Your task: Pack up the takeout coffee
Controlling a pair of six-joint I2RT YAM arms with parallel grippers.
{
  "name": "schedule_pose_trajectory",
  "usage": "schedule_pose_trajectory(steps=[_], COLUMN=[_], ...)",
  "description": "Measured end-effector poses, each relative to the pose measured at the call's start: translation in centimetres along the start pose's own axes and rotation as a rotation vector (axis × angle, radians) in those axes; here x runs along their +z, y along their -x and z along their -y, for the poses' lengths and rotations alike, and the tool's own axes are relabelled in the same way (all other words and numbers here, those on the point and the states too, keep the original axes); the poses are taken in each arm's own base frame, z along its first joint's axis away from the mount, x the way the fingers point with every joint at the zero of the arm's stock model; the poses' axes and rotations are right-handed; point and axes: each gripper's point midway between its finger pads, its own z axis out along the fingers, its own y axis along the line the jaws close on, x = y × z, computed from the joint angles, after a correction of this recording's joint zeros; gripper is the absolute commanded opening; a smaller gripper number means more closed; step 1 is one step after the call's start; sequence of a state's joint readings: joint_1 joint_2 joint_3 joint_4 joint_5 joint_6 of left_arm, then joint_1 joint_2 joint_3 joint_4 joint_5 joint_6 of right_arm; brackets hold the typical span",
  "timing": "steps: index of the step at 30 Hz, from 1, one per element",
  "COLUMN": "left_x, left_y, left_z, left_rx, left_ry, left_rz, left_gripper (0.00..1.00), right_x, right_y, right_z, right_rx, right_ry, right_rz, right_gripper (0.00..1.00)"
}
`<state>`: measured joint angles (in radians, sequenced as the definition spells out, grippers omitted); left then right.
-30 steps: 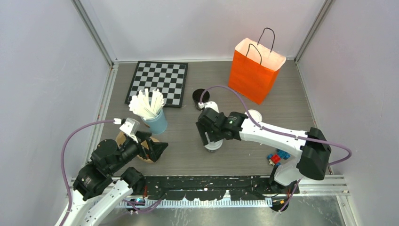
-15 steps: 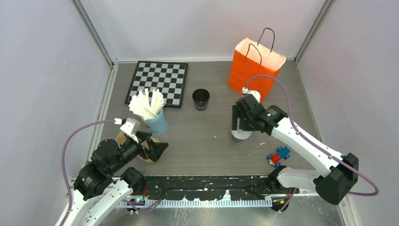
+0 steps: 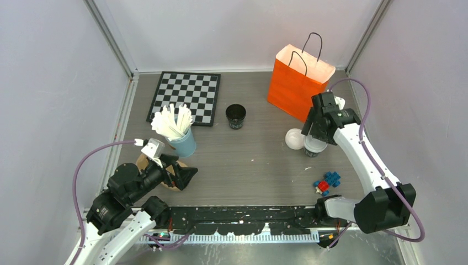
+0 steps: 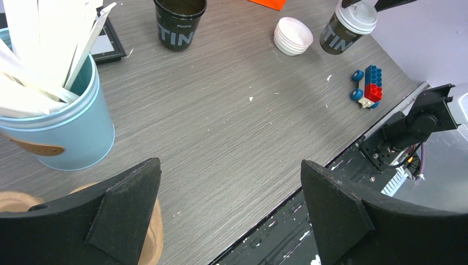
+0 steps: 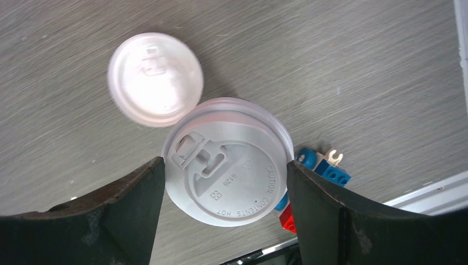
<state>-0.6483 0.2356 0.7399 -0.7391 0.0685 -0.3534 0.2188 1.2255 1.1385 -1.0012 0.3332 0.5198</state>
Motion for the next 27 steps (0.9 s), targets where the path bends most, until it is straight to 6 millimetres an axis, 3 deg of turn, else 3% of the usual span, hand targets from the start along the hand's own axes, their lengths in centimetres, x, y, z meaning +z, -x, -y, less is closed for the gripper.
schedule_pose_trajectory(steps=[5,15,27], left_x=[0.0,-0.1,0.0], left_y=[0.0,0.0,0.0], left_z=[0.0,0.1,0.0], left_rx=[0.001,0.005,0.018], left_ry=[-0.003,-0.004,-0.004], left_rz=[-0.001,0.001,0.001], left_gripper=[1.00,1.00,1.00], right_x=[1.5,4.2,5.3], right_y=[0.5,1.5,2.0], right_z=[1.9,3.3,5.2], right_rx=[0.039,0.100,0.166], right_ry=[-0.065,-0.094,-0.106], right_rz=[-0.031,-0.062,-0.074], right_gripper=[0.76,0.77,0.81])
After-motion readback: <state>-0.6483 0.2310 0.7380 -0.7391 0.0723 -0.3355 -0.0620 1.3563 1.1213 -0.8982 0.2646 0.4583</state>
